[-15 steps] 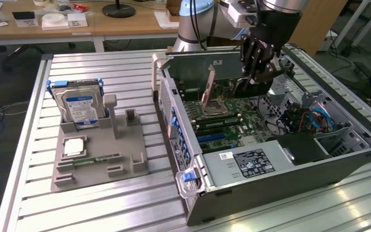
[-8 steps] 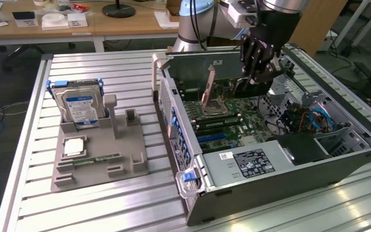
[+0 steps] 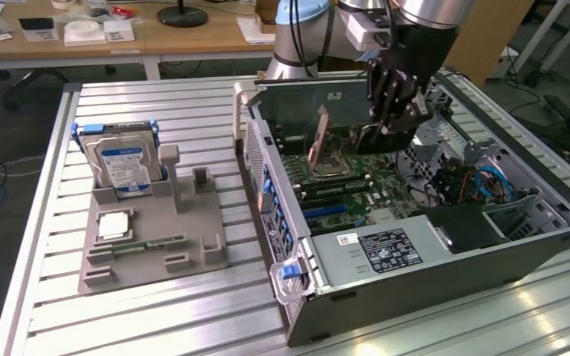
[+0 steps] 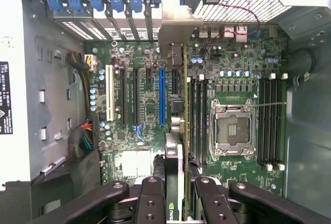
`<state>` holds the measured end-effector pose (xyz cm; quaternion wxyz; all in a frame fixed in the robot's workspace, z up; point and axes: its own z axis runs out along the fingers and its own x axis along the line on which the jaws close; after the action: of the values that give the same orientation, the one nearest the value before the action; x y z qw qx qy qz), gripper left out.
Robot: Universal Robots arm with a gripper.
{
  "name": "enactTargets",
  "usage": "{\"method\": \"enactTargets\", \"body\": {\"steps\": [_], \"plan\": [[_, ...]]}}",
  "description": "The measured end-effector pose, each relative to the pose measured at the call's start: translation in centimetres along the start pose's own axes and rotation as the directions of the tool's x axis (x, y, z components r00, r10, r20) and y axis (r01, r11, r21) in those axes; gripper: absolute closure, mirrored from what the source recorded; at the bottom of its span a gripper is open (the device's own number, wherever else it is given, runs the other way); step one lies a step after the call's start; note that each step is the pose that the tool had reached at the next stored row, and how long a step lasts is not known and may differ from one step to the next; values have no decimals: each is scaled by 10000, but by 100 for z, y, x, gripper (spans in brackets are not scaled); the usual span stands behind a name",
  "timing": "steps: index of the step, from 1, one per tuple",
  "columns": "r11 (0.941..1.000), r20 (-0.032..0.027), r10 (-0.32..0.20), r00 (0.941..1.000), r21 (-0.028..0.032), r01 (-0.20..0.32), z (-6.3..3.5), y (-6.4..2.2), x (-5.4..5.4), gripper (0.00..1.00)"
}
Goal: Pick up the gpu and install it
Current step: 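Insert the gpu into the slot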
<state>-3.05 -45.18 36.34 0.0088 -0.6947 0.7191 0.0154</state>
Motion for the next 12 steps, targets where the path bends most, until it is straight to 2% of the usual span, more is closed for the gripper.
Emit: {"method": "enactTargets", "body": {"steps": [12], "plan": [[10000,0,1,10000,-1,-1,67,6,2,73]]}}
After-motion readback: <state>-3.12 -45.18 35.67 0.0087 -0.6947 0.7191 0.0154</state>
